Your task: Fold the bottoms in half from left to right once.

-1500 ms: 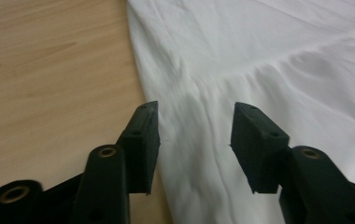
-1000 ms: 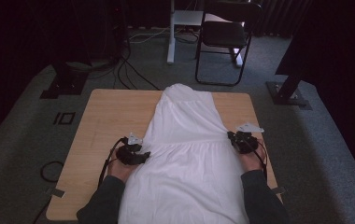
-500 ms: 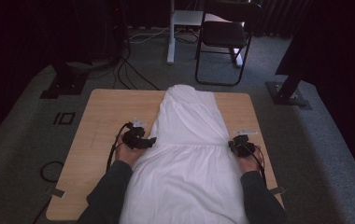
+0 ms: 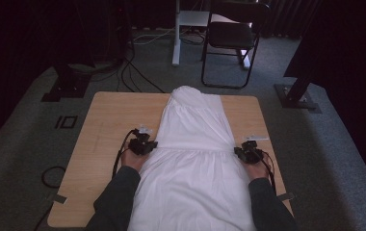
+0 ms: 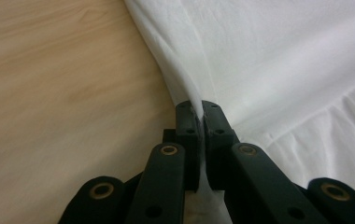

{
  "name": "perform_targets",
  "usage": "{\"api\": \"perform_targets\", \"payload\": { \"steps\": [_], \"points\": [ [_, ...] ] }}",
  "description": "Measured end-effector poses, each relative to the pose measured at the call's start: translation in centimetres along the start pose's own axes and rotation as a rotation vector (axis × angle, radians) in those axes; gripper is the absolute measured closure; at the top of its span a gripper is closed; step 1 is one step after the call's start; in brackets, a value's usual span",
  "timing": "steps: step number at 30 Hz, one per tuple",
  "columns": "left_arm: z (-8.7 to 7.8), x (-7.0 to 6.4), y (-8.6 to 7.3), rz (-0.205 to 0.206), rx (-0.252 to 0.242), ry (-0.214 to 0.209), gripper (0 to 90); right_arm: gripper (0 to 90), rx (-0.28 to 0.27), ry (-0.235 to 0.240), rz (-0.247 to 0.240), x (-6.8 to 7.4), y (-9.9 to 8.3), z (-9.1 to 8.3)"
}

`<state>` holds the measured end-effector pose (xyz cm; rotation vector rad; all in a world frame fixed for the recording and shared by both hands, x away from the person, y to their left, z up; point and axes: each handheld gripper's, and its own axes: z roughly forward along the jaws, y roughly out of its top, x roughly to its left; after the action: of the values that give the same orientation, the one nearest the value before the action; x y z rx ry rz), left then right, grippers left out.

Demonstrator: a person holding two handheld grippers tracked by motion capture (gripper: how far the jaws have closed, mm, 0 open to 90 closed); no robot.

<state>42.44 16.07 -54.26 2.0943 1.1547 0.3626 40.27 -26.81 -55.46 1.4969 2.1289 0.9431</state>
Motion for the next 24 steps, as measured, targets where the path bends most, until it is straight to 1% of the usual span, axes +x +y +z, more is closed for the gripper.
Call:
{"api": "perform_targets", "payload": {
  "steps": [2, 6, 8, 10, 11, 13, 16, 17, 18, 19, 20, 21, 22, 24],
  "points": [
    [-1.1, 0.1, -1.1, -0.010, -0.013, -0.002, 87.9, 88.3, 0.006, 0.025, -0.018, 0.7, -0.3, -0.3],
    [-3.3, -0.8, -4.0, 0.007, -0.003, -0.007, 87.8, 88.3, 0.006, 0.061, -0.056, 2.7, -2.0, -1.6],
    [-4.6, -1.2, -5.6, 0.008, -0.002, -0.023, 87.7, 88.3, 0.010, 0.079, -0.083, 3.7, -3.2, -2.6],
    [-6.1, -1.7, -7.5, -0.006, -0.011, -0.048, 87.5, 88.2, 0.012, 0.109, -0.093, 4.5, -4.5, -3.7],
    [-6.6, -2.0, -8.4, 0.000, -0.010, -0.057, 87.4, 88.2, 0.012, 0.126, -0.097, 5.0, -5.4, -4.4],
    [-7.5, -2.5, -9.5, 0.007, -0.014, -0.068, 87.0, 88.2, 0.012, 0.147, -0.097, 5.5, -6.5, -5.3],
    [-8.2, -3.1, -10.3, 0.021, -0.013, -0.066, 85.5, 87.4, 0.027, 0.177, -0.097, 6.2, -7.7, -6.4],
    [-8.1, -3.2, -10.3, 0.026, -0.013, -0.059, 84.1, 84.3, 0.033, 0.181, -0.105, 6.4, -7.8, -6.6],
    [-8.1, -3.1, -10.3, 0.025, -0.016, -0.060, 81.4, 79.2, 0.039, 0.182, -0.117, 6.6, -7.8, -6.8],
    [-8.0, -3.1, -10.2, 0.016, -0.023, -0.059, 77.0, 70.9, 0.040, 0.181, -0.128, 6.6, -7.7, -6.8],
    [-7.9, -3.0, -10.1, 0.005, -0.038, -0.052, 69.5, 63.8, 0.033, 0.173, -0.129, 6.6, -7.5, -6.7],
    [-7.8, -2.8, -10.1, 0.001, -0.047, -0.045, 61.4, 58.9, 0.008, 0.173, -0.120, 6.3, -7.0, -6.7],
    [-7.7, -2.7, -10.0, -0.013, -0.058, -0.046, 56.0, 56.4, -0.015, 0.178, -0.107, 6.1, -6.4, -6.7],
    [-7.7, -2.2, -9.9, -0.036, -0.081, -0.060, 52.8, 54.9, -0.062, 0.188, -0.106, 5.9, -5.1, -6.7]
  ]
}}
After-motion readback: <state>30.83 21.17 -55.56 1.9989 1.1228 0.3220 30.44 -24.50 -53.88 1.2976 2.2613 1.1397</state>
